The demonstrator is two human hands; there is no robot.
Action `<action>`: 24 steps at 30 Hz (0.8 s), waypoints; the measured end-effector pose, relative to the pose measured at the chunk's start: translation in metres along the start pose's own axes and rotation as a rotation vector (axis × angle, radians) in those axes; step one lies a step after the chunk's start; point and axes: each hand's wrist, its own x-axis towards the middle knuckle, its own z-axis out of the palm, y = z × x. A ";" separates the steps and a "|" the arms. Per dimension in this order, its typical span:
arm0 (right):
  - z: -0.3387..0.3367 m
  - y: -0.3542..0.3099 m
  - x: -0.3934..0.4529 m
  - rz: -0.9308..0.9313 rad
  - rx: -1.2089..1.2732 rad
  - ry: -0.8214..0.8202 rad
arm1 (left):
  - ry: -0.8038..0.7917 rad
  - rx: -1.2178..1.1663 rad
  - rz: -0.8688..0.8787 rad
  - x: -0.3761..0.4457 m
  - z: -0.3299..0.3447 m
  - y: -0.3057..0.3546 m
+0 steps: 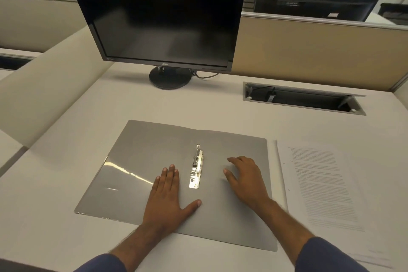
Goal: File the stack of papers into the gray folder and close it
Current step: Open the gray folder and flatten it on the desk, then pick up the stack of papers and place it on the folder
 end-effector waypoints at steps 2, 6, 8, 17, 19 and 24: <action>-0.007 0.008 -0.011 0.022 0.017 0.026 | -0.016 0.023 0.009 0.002 -0.002 0.001; -0.024 0.024 -0.030 0.076 0.072 0.109 | 0.003 0.013 0.031 0.002 -0.013 0.008; -0.034 0.038 -0.040 0.114 0.097 0.146 | 0.060 -0.008 0.044 0.000 -0.018 0.022; -0.061 0.075 -0.064 0.233 0.128 0.249 | 0.199 -0.128 0.235 0.005 -0.026 0.086; -0.070 0.087 -0.070 0.269 0.125 0.276 | 0.208 -0.171 0.272 0.006 -0.024 0.107; -0.096 0.118 -0.082 0.369 0.110 0.353 | 0.218 -0.298 0.178 0.013 -0.026 0.153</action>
